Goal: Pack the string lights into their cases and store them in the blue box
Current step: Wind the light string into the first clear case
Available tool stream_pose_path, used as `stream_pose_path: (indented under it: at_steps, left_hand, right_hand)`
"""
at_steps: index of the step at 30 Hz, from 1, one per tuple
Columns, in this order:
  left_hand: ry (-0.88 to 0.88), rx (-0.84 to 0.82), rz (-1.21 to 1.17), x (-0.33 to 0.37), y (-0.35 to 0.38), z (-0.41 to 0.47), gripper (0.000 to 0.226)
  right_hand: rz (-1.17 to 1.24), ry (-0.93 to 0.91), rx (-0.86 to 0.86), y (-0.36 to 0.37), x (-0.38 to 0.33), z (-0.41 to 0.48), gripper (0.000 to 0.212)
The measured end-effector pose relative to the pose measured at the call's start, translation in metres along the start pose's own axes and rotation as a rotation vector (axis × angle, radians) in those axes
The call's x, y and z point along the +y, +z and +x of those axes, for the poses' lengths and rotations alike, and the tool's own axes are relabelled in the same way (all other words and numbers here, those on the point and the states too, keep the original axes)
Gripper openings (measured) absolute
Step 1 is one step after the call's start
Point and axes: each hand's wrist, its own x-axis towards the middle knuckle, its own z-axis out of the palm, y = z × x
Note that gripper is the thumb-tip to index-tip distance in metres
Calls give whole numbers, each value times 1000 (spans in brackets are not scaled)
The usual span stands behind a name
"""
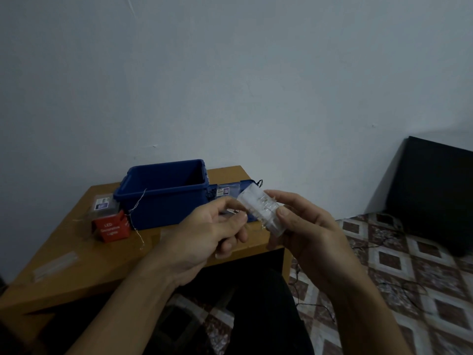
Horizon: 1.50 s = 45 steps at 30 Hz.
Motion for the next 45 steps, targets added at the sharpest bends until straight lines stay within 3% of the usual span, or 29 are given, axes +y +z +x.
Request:
stream_pose_path:
  at_steps: [7,13,15,22,27,31,35,38,45]
  left_hand:
    - [-177,-224,-136,-9,-16,8,24]
    - [-193,-226,-143,-2,-30,18,18]
    - [-187,-241,-44,3,-32,20,13]
    - [-219,-171,362,31,-26,17,34]
    - [-38,35,855,43,-13,12,38]
    - [85,146,972,43,-5,3,36]
    - [142,275,917,36,0,-7,30]
    - [119,317,736,29,0,-12,29]
    - [41,350,436,10,1,-13,22]
  right_hand:
    - [168,19,-58,-2,-1,0,39]
    - [109,88,-237,-6,-1,-3,42]
    - [46,106,-302,-6,-1,-5,41]
    - [-372,101,-396,-8,-6,-9,31]
    - [-677,92,-341,0,-4,-9,28]
    - [-895,19,-258,7,-3,-9,28]
    - [-982,-97,-137,12,0,-9,31]
    - [-1000,-191,-36,13,4,-8,33]
    - [-1005,-244,9,13,10,-5,35]
